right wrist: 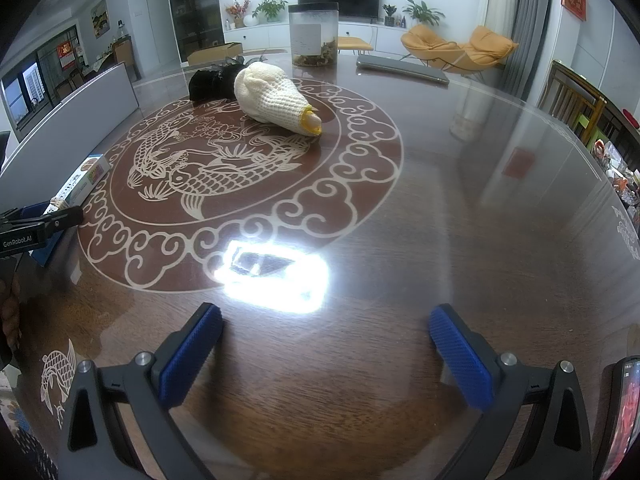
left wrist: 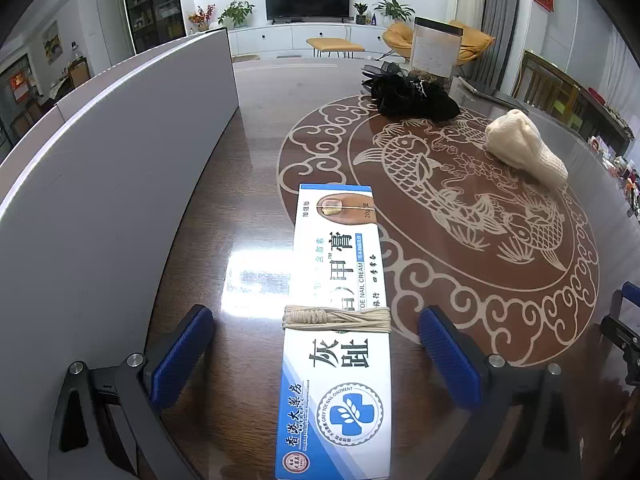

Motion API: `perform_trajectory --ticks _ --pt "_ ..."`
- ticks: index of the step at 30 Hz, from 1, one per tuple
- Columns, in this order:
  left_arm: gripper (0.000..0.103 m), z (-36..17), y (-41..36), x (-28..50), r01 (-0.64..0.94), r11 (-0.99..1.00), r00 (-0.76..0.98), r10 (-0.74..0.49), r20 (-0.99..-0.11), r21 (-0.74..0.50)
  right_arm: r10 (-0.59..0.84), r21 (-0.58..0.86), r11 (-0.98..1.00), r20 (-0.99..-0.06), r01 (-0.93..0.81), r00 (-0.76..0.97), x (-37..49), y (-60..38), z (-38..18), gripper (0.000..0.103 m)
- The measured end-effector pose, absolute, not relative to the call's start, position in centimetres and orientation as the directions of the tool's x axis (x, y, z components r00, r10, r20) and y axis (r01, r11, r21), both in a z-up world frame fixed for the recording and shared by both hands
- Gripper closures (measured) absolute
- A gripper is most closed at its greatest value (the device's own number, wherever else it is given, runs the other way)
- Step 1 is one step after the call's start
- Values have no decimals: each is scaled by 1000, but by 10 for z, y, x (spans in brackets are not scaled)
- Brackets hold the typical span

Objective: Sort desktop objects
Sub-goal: 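Lift the box with the left tool while the right tool approaches the cream knitted object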

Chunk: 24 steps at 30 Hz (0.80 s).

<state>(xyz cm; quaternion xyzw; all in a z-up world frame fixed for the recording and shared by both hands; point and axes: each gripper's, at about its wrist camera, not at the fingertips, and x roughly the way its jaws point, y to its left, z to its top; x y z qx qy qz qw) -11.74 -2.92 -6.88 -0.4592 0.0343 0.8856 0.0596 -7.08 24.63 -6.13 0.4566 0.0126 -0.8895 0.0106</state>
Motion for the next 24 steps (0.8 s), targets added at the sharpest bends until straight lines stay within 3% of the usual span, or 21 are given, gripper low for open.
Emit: perform_trajectory --ticks 16,24 --pt "0 -69 -30 -117 -137 -991 -572 75 -817 5 -10 -11 -999 -812 32 -583 -71 247 -61 0" --pt "0 -69 -30 -118 -138 -990 -572 76 -817 5 -153 68 -984 -798 164 -583 -142 234 -22 0"
